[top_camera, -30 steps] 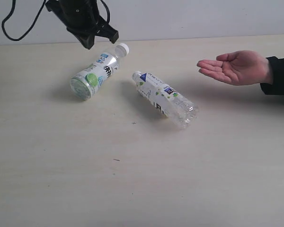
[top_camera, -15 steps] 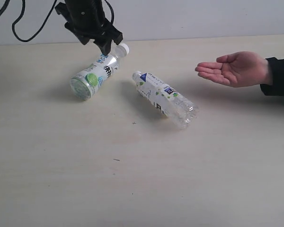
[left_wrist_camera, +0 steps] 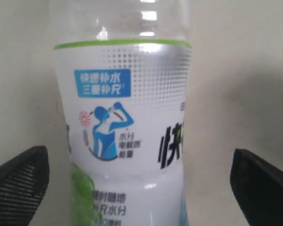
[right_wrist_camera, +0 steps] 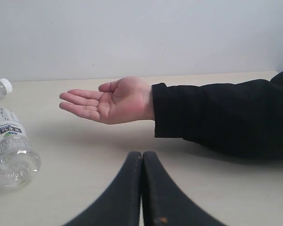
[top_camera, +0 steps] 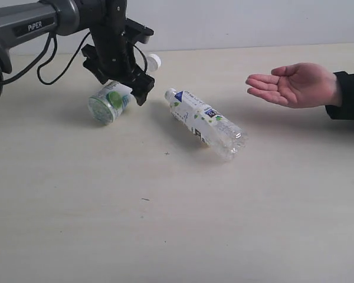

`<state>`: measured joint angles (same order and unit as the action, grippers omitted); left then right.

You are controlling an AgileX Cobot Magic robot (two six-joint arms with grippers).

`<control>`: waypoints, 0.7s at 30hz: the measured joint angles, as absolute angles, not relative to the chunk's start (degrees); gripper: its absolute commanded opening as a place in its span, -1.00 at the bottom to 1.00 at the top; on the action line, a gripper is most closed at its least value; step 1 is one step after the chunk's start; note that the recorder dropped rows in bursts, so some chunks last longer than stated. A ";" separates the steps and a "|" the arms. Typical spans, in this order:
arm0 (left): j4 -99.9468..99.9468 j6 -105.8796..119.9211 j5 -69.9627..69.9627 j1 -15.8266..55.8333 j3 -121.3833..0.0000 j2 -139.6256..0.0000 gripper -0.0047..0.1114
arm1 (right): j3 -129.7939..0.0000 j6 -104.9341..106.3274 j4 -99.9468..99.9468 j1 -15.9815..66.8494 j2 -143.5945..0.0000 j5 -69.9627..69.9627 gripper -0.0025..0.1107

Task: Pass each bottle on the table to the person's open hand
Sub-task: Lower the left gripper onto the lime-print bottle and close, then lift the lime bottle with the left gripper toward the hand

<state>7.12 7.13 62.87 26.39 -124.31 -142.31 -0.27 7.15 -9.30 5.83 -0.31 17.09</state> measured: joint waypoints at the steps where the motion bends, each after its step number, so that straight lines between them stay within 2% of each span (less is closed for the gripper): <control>1: 7.12 7.13 62.47 26.39 -124.31 -142.66 0.78 | -0.27 7.15 -9.30 5.83 -0.31 17.09 -0.96; 3: 7.12 7.13 62.04 26.39 -124.31 -143.19 0.61 | -0.27 7.15 -9.30 5.83 -0.31 17.09 -0.96; 6: 7.42 7.13 61.80 26.39 -124.31 -143.32 0.22 | -0.27 7.15 -9.30 5.83 -0.31 17.09 -0.96; 8: 7.73 7.13 61.58 26.39 -124.31 -143.32 -0.13 | -0.27 7.15 -9.30 5.83 -0.31 17.09 -0.96; 11: 7.97 7.06 62.07 26.39 -124.31 -143.32 -0.93 | -0.27 7.15 -9.30 5.83 -0.31 17.09 -0.96; 21: 8.57 4.28 63.06 26.39 -124.31 -140.87 -0.92 | -0.27 7.15 -9.30 5.83 -0.31 17.09 -0.96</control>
